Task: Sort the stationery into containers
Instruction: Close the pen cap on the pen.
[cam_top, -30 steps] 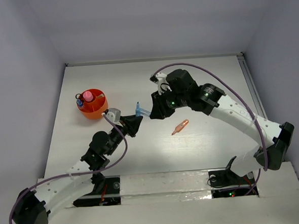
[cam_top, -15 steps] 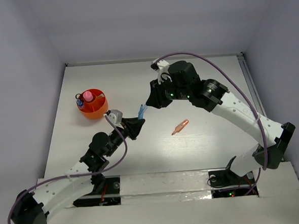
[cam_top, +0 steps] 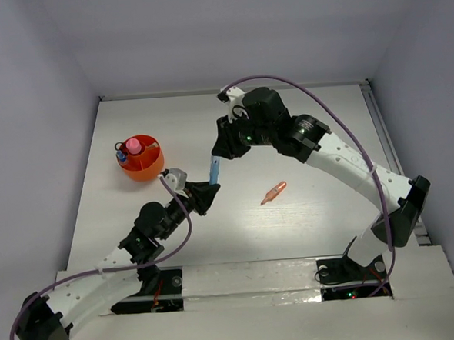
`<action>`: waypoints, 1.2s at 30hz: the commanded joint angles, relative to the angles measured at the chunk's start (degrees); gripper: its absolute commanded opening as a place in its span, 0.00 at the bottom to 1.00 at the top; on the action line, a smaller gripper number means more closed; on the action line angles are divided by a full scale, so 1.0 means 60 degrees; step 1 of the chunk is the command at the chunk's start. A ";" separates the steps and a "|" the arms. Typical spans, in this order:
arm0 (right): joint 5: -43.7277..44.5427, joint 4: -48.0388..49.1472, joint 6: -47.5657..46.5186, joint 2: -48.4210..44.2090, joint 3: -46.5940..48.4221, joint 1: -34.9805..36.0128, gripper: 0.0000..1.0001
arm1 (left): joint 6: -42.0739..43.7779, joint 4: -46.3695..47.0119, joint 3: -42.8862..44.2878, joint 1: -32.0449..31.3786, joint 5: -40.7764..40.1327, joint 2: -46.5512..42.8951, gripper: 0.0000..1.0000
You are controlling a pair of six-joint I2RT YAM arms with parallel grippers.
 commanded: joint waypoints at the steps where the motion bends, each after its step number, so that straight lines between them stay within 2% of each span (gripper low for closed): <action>1: 0.0103 0.0574 -0.0341 0.0027 0.0276 -0.0172 0.04 | -0.0024 0.0529 0.0622 -0.0101 0.0165 -0.0231 0.00; 8: -0.0394 0.0910 -0.0150 -0.0061 -0.0441 -0.0172 0.04 | -0.0273 0.0880 0.0797 -0.0101 -0.0290 -0.0275 0.00; 16: -0.0893 0.2607 0.0626 -0.0967 -0.2694 -0.0172 0.02 | -0.0435 0.1407 0.1032 -0.0101 -0.0920 -0.0261 0.00; 24: -0.1157 0.3327 0.1051 -0.1452 -0.3883 -0.0070 0.01 | -0.0391 0.1788 0.1398 -0.0101 -0.1067 0.0237 0.00; 36: -0.1435 0.4499 0.1738 -0.1892 -0.6417 0.0195 0.00 | 0.0166 0.1467 0.2438 -0.0101 -0.1505 0.0428 0.00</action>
